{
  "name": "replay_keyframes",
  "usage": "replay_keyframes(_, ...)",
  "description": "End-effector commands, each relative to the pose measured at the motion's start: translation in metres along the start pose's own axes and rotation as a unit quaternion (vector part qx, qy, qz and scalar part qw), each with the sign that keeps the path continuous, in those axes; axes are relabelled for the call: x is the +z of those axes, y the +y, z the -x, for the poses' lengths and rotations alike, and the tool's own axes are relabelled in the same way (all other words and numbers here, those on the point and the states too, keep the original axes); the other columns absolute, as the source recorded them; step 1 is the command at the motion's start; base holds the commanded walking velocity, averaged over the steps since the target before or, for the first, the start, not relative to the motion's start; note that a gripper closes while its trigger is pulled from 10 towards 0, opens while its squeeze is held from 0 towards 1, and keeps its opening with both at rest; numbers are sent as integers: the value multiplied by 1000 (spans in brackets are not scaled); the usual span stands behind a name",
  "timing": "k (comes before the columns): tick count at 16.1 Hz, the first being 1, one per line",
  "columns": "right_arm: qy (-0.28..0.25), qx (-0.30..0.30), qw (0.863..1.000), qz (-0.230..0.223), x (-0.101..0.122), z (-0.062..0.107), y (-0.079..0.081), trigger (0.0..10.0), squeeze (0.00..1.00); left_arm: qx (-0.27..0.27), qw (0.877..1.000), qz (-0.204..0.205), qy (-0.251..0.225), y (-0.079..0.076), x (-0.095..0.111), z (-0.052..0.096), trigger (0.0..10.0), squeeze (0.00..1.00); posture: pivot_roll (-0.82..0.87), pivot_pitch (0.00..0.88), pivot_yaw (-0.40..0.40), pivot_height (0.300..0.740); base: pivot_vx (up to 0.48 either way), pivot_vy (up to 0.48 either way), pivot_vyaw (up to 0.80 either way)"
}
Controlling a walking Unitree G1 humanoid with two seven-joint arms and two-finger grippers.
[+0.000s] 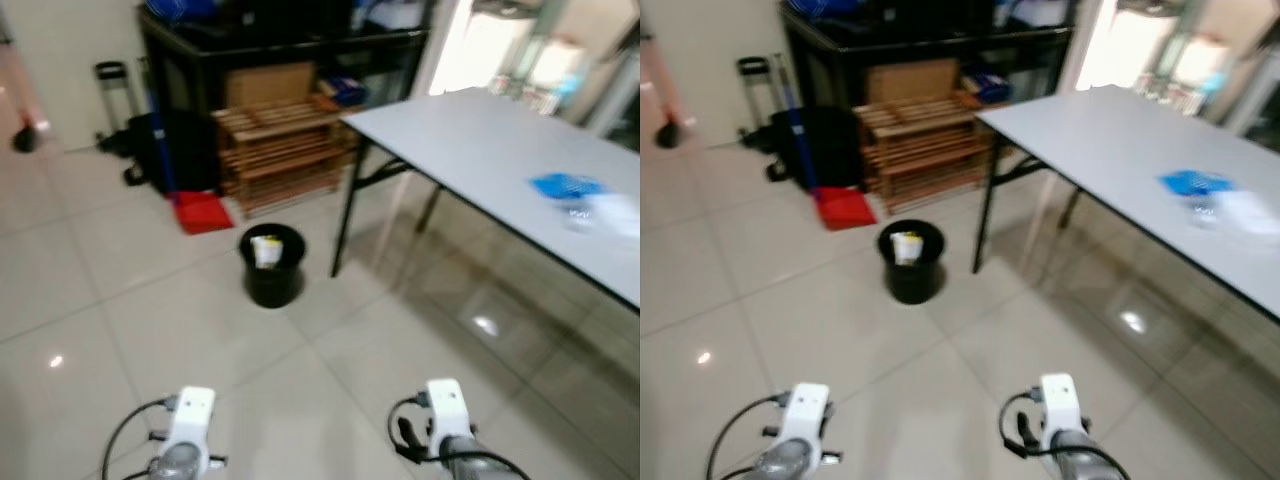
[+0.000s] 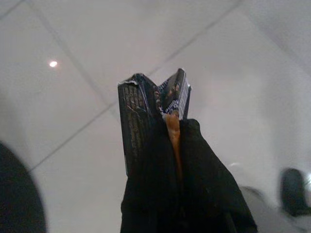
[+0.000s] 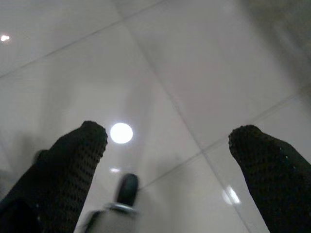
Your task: Picking trash to rubbish bin
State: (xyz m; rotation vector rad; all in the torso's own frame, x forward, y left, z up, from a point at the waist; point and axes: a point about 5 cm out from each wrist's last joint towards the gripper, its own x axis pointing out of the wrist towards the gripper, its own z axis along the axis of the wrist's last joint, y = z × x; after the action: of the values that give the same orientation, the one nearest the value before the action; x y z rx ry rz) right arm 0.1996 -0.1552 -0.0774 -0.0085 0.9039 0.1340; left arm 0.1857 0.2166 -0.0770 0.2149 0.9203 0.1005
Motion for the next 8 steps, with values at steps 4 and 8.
replay_keyframes(4, -1, -12, 1000, 11, 2, 0, -6, 10000, 0, -1, 1000, 5, -2, -3, 4, -1, 10000, 0, 17, 28, -94, 740, 460, 0, 0)
replay_keyframes(8, -5, -23, 1000, -3, 4, 0, -8, 10000, 0, 1, 1000, 8, 0, -1, 4, -1, 10000, 0, 17, 29, -94, 740, 460, 0, 0)
